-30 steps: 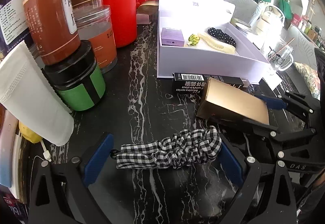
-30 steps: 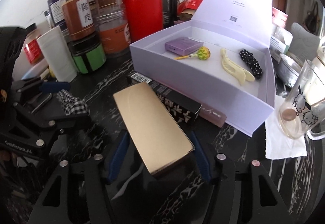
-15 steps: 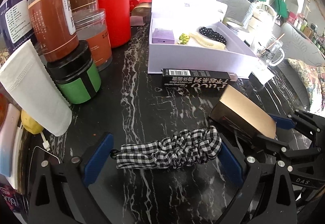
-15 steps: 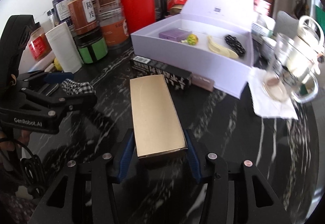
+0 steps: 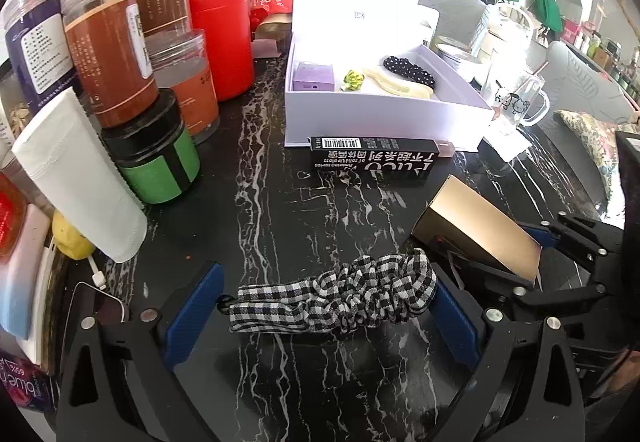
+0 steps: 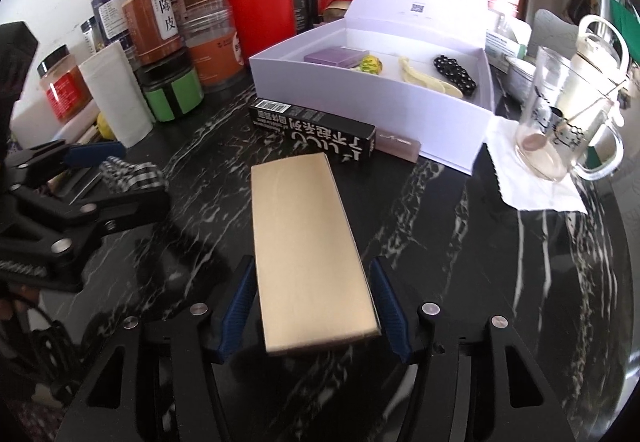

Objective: Organize rigid objects
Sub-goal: 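Lift the gold box with the right gripper while the left gripper hovers at the gingham scrunchie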

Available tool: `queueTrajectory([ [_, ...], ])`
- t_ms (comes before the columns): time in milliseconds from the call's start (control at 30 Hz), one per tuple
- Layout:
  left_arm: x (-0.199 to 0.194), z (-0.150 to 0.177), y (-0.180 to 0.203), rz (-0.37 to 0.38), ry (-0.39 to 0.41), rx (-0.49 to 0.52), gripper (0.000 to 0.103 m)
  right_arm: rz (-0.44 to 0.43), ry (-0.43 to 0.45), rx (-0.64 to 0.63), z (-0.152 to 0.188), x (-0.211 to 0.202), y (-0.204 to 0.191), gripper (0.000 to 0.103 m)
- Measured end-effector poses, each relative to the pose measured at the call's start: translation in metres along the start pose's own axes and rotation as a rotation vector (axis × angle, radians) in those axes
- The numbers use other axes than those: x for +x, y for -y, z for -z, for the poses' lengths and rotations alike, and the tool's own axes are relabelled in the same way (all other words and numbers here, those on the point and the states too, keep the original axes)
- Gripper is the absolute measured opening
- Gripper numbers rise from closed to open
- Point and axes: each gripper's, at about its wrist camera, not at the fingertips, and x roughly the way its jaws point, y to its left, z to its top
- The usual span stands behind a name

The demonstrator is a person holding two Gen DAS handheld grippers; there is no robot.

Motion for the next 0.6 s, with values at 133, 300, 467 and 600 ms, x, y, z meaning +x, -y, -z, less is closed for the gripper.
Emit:
queueTrajectory([
  [133,-0.002,0.001,0.0,-0.007,-0.001,0.004,0.1,-0.001,0.011,-0.007,-0.001,0.003,-0.003,0.046],
  [300,-0.007,0.0,0.002,-0.005,0.006,0.011,0.1,-0.01,0.04,0.025,0.0,-0.004,-0.001,0.044],
  [467,-0.014,-0.002,0.008,-0.003,0.021,0.035,0.1,0.011,0.06,0.049,0.004,-0.02,0.002,0.044],
  [600,-0.02,-0.004,0.016,0.01,0.03,0.047,0.1,0.026,0.072,0.061,0.008,-0.034,0.004,0.044],
])
